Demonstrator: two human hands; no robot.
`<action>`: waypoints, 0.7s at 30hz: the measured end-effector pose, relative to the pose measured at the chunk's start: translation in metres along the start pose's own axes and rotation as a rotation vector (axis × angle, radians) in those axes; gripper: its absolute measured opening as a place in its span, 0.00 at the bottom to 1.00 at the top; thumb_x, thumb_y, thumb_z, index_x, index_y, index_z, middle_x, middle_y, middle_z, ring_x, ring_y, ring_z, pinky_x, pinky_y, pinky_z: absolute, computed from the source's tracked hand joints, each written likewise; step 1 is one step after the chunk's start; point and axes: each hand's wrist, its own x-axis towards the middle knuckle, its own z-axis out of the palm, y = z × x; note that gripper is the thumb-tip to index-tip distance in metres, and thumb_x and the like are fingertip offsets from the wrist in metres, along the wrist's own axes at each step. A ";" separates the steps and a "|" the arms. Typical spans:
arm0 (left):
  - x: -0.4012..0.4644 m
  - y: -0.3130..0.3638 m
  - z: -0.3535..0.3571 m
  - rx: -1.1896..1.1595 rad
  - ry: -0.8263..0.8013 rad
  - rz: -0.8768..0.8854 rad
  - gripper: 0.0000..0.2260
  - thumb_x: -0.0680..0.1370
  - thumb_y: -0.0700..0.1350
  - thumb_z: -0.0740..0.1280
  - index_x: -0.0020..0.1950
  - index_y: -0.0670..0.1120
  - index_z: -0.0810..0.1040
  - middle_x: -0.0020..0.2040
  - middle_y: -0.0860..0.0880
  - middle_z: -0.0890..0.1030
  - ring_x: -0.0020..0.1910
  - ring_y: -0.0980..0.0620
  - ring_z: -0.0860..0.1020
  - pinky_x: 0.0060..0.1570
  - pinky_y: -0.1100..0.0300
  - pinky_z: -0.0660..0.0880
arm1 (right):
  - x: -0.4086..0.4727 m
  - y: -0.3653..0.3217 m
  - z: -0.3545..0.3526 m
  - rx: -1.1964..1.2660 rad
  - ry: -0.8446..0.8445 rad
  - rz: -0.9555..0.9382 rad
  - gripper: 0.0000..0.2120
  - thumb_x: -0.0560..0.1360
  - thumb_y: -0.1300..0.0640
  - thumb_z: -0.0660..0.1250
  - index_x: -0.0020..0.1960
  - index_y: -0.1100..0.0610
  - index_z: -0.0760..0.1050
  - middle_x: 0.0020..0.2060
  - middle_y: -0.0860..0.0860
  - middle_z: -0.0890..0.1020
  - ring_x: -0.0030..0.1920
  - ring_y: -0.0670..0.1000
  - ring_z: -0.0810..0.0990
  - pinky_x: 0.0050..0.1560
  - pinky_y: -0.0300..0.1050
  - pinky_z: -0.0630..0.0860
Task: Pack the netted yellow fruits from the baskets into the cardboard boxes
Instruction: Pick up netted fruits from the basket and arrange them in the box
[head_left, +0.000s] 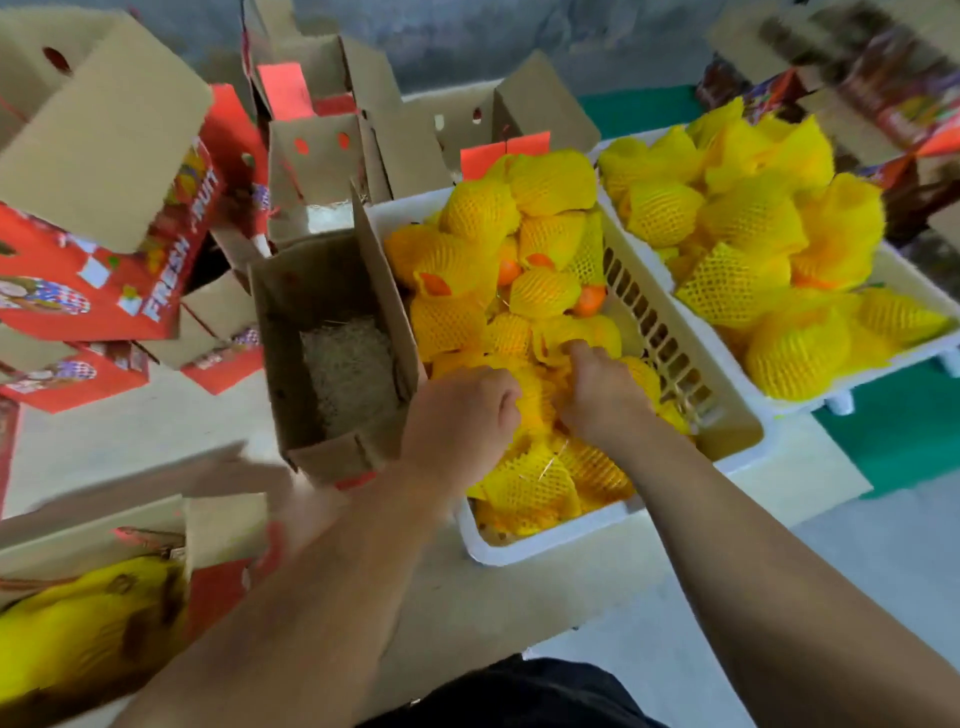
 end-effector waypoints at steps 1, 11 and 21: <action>0.001 -0.001 0.004 0.032 0.009 -0.007 0.08 0.81 0.51 0.64 0.52 0.52 0.82 0.47 0.51 0.84 0.48 0.47 0.81 0.43 0.52 0.76 | 0.014 0.009 -0.003 -0.067 -0.049 0.071 0.29 0.79 0.51 0.68 0.74 0.55 0.60 0.68 0.62 0.70 0.69 0.66 0.70 0.65 0.60 0.73; 0.008 0.000 0.016 0.265 -0.103 0.008 0.13 0.77 0.57 0.65 0.58 0.53 0.78 0.50 0.53 0.83 0.51 0.48 0.80 0.47 0.52 0.75 | 0.049 0.034 0.019 -0.283 -0.124 0.068 0.43 0.70 0.47 0.76 0.71 0.51 0.48 0.69 0.58 0.71 0.72 0.62 0.61 0.68 0.58 0.61; 0.008 0.001 0.017 0.202 -0.066 -0.033 0.54 0.67 0.82 0.58 0.84 0.54 0.47 0.69 0.48 0.75 0.59 0.45 0.80 0.52 0.48 0.76 | 0.032 0.024 -0.002 0.760 -0.127 -0.086 0.31 0.72 0.42 0.77 0.69 0.51 0.70 0.57 0.51 0.82 0.56 0.52 0.81 0.49 0.48 0.77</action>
